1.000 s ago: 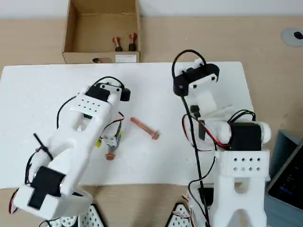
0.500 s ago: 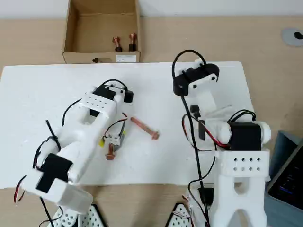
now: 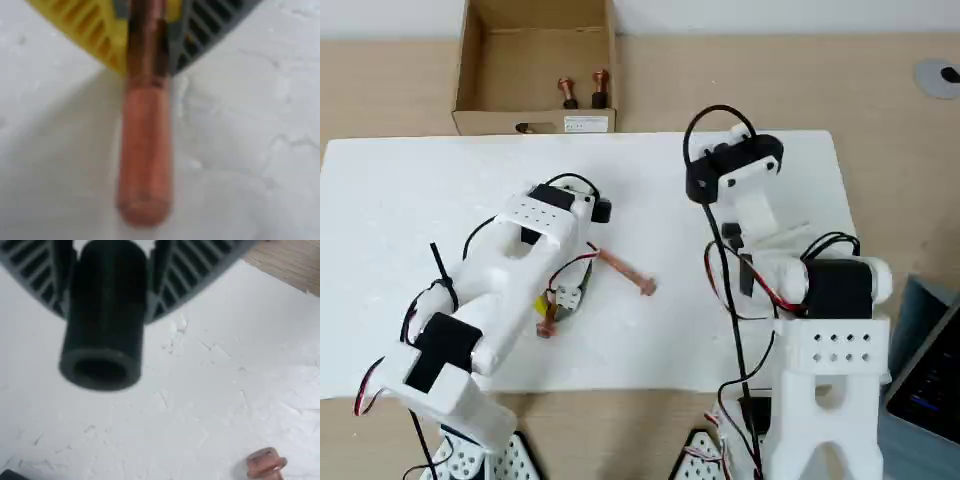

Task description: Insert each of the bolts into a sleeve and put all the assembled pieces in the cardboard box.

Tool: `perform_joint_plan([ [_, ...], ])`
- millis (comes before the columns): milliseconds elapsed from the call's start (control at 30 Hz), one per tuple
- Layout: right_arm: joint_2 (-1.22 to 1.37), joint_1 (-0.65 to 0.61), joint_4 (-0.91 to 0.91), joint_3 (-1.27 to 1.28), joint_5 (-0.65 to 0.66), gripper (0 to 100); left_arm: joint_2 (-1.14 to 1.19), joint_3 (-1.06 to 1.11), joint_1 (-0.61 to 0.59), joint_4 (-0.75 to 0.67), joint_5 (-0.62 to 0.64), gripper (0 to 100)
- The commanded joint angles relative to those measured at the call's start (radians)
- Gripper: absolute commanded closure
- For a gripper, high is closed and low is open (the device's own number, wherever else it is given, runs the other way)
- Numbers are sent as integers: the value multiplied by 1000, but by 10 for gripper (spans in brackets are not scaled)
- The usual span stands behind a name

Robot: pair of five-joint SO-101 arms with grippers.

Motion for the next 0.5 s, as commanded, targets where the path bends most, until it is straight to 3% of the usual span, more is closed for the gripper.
perform_joint_plan([
  [0, -25, 15, -20, 1, -6, 988, -8, -46, -11, 52, 0, 996],
  [167, -25, 15, -20, 1, -6, 988, -119, -127, -48, 130, 2, 996],
  [467, -25, 15, -20, 1, -6, 988, -312, -238, -264, 129, 3, 997],
])
